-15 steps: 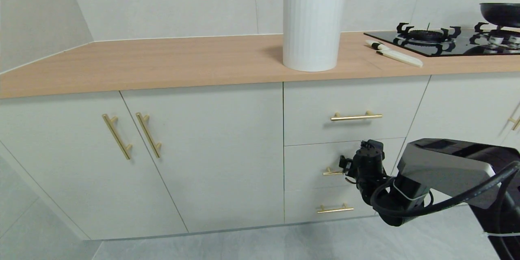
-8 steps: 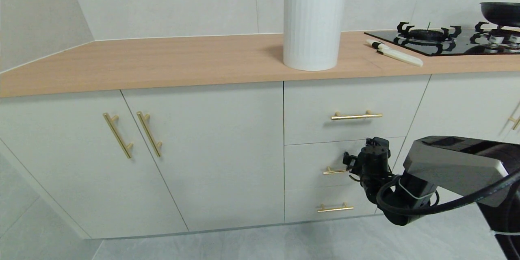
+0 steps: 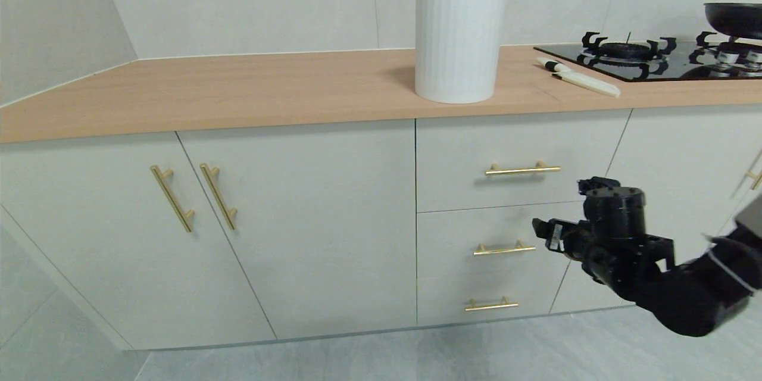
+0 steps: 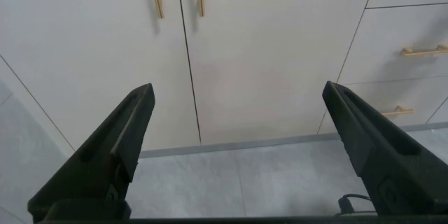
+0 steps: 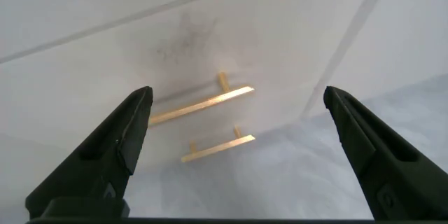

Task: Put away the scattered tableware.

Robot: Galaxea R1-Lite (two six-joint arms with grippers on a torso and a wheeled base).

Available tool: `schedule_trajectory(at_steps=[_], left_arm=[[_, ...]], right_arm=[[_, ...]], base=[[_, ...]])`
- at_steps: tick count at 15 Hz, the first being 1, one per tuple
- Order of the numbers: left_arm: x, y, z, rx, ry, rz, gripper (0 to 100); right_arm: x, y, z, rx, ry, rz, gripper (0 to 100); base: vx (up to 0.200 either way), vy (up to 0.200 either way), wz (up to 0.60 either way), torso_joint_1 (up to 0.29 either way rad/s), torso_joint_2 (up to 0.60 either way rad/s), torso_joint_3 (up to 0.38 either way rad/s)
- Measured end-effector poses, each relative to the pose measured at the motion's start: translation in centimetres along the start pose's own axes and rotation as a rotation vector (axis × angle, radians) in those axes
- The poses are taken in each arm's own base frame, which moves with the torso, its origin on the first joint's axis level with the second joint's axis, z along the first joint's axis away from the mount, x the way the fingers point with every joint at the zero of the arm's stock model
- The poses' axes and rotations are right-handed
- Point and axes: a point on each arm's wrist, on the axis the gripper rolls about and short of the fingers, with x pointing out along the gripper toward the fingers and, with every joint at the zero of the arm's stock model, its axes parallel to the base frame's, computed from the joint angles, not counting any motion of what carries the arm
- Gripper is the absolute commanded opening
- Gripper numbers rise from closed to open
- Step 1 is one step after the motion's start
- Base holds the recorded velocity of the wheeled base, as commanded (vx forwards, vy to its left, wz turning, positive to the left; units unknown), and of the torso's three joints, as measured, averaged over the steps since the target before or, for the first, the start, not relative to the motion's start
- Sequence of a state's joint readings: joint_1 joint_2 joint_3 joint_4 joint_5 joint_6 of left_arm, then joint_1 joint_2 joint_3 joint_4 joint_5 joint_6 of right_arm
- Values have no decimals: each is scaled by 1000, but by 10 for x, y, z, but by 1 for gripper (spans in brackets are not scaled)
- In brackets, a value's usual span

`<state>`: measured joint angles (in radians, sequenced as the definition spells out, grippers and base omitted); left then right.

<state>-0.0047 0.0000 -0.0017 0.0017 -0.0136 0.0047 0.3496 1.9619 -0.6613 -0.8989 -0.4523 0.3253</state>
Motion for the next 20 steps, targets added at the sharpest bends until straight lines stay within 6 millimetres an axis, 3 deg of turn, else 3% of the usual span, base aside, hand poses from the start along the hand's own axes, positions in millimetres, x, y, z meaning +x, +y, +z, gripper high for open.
schedule_trajectory(at_steps=[5, 8, 10, 14, 17, 20], left_arm=[[0, 0, 0, 0, 0, 0, 100], [0, 0, 0, 0, 0, 0, 100], [0, 0, 0, 0, 0, 0, 100], [0, 0, 0, 0, 0, 0, 100], [0, 0, 0, 0, 0, 0, 100], [0, 0, 0, 0, 0, 0, 100]], right_arm=[[-122, -48, 40, -80, -189, -15, 100], [-190, -87, 51, -134, -335, -61, 100], [-231, -115, 41, -165, -378, -115, 100], [-302, -157, -5, -240, -373, -221, 100], [-333, -167, -21, -220, -484, -304, 100], [-341, -167, -40, -243, -524, -247, 100]], base=[[0, 0, 0, 0, 0, 0], [0, 0, 0, 0, 0, 0], [0, 0, 0, 0, 0, 0], [0, 0, 0, 0, 0, 0], [0, 0, 0, 0, 0, 0], [0, 0, 0, 0, 0, 0]])
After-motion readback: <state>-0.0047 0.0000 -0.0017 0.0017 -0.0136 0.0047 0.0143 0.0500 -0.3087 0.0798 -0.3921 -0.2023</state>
